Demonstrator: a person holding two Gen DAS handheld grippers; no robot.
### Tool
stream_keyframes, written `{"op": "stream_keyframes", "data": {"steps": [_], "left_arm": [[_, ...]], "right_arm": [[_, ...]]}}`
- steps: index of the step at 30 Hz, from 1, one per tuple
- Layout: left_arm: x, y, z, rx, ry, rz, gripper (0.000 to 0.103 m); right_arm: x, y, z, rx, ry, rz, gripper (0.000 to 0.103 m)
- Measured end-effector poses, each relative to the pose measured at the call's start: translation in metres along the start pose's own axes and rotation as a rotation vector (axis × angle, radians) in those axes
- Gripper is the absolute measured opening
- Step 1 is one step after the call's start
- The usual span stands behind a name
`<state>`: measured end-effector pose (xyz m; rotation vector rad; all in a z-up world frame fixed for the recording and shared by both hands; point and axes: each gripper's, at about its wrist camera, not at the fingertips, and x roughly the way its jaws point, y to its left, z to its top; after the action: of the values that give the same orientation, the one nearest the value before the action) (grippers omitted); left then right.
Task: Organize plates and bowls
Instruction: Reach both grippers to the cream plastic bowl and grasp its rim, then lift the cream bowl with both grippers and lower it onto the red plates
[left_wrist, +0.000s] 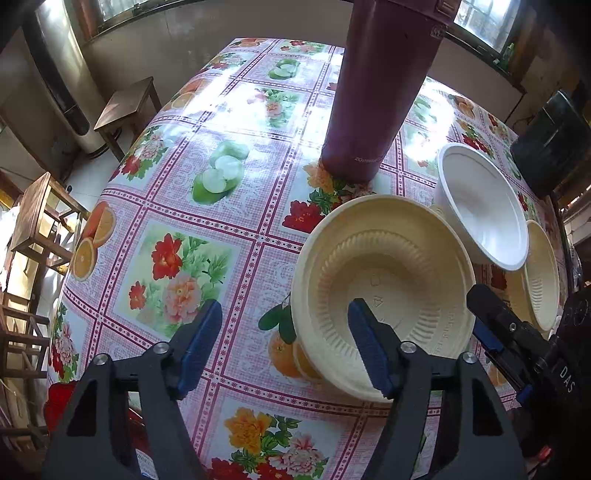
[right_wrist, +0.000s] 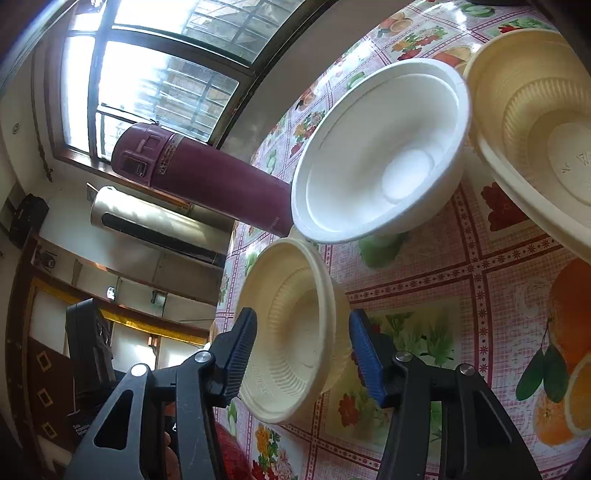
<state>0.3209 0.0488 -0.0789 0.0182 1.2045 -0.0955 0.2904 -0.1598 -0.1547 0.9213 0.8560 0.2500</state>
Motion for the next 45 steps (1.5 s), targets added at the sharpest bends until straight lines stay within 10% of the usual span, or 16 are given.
{"op": "stream_keyframes", "data": {"steps": [21, 45], "left_arm": [[0.008, -0.006, -0.006, -0.009, 0.023, -0.077, 0.012], [0.011, -0.005, -0.007, -0.04, 0.035, -0.109, 0.011]], "right_arm": [[-0.002, -0.002, 0.001, -0.026, -0.015, -0.104, 0.009], [-0.004, 0.008, 0.002, -0.055, -0.03, -0.133, 0.009]]}}
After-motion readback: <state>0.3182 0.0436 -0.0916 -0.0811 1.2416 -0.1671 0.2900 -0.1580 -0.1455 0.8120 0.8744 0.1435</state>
